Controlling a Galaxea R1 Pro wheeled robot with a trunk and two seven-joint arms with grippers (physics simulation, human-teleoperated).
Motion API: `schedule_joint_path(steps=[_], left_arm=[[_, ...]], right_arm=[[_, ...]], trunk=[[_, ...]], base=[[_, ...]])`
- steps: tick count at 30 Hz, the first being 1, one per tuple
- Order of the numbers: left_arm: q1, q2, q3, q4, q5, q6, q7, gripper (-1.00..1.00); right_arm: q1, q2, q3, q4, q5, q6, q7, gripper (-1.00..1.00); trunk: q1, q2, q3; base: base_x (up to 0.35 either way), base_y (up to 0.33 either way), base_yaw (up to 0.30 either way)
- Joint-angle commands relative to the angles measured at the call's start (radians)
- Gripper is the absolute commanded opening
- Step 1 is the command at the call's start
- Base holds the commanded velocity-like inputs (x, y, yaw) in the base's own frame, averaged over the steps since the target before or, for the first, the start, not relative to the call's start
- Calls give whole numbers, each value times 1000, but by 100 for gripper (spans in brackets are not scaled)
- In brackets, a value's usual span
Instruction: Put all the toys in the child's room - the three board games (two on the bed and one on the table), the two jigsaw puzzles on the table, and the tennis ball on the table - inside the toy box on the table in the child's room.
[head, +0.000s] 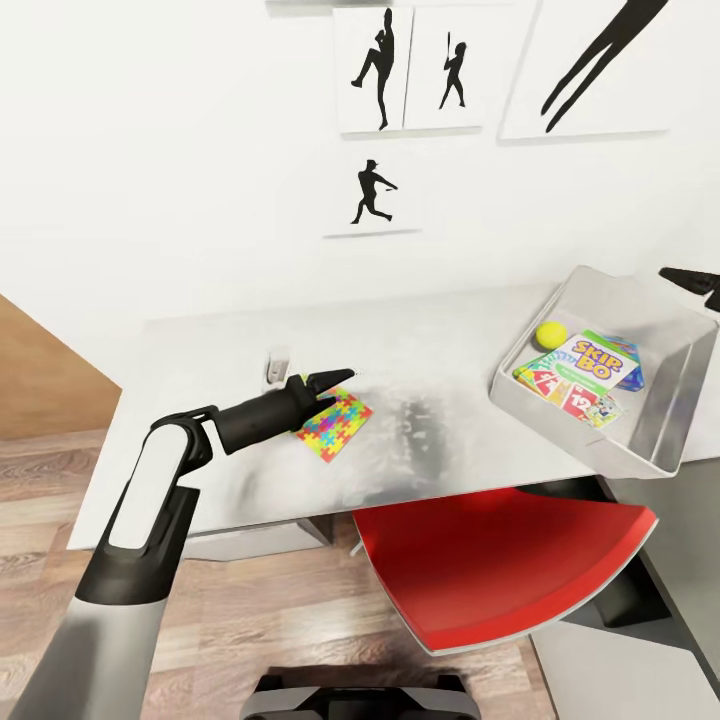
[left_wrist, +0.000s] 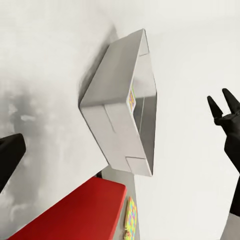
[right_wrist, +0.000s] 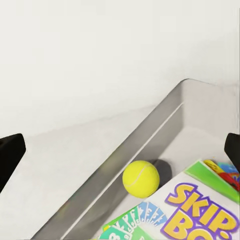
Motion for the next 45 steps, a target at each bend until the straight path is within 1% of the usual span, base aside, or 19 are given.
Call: schedule_joint_path(steps=[1, 3, 10, 15, 18, 19, 22, 23, 25, 28, 30, 31, 33, 36, 39, 40, 41, 42, 45], left_arm=[[-1, 0, 0, -1, 11, 2, 10, 100], [5, 7, 9, -1, 11, 2, 7, 100], [14, 13, 16, -1, 12, 2, 4, 100], [12, 8, 16, -1, 12, 2, 4, 100], [4, 6, 16, -1, 12, 2, 4, 100], [4, 6, 16, -1, 12, 2, 4, 100], [-31, 3, 14, -2, 12, 3, 6, 100], [-31, 3, 14, -2, 12, 3, 6, 100], [-74, 1, 7, -2, 14, 4, 10, 100], [-103, -2, 0, -2, 16, 4, 13, 100], [-176, -14, -25, 0, 27, 5, 33, 100], [-176, -14, -25, 0, 27, 5, 33, 100], [-256, -37, -59, 5, 44, 6, 83, 100], [-295, -52, -77, 9, 55, 6, 124, 100], [-398, -101, -133, 24, 109, 5, 277, 100], [-398, -101, -133, 24, 109, 5, 277, 100], [-426, -114, -152, 28, 135, 2, 329, 100], [-426, -114, -152, 28, 135, 2, 329, 100], [-486, -140, -211, 35, 219, -12, 454, 100]], right_arm=[[-1, 0, -2, -1, 5, 6, 6, 100], [0, 0, -47, -44, 5, 51, 6, 100], [6, -4, -100, -95, 7, 133, 5, 100], [46, -7, -161, -114, 8, 208, 3, 100], [82, -9, -204, -119, 9, 215, 3, 100], [82, -9, -204, -119, 9, 215, 3, 100], [150, -11, -273, -124, 9, 215, 3, 100], [150, -11, -273, -124, 9, 215, 3, 100], [201, -12, -315, -125, 10, 215, 3, 100], [225, -12, -334, -125, 10, 215, 3, 100], [271, -10, -362, -126, 10, 215, 5, 100], [271, -10, -362, -126, 10, 215, 5, 100], [319, -8, -381, -126, 10, 215, 6, 100], [344, -7, -389, -127, 10, 215, 7, 100], [409, -5, -406, -127, 10, 215, 9, 100], [409, -5, -406, -127, 10, 215, 9, 100], [426, -4, -410, -126, 9, 215, 9, 100], [426, -4, -410, -126, 9, 215, 9, 100], [460, -1, -419, -120, 9, 215, 10, 100]], trunk=[[1, -2, -1], [1, -2, -1], [1, -2, -1], [1, -2, -1], [1, -2, -1], [1, -2, -1], [1, -2, -1], [1, -2, -1], [1, -2, -1], [1, -2, -1], [1, -2, -1], [1, -2, -1], [1, -2, -1], [1, -2, -1], [1, -2, -1], [1, -2, -1], [1, -2, -1], [1, -2, -1], [1, -2, -1]], base=[[0, 0, 0], [0, 0, 0], [0, 0, -8], [0, 0, -115], [0, 0, -197], [0, 0, -210], [0, 0, -236], [0, 0, -246], [0, 0, -257], [0, 0, -263], [0, 0, -270], [0, 0, -271], [0, 0, -275], [0, 0, -277], [0, 0, -280], [0, 0, -280], [0, 0, -281], [0, 0, -281], [0, 0, -282]])
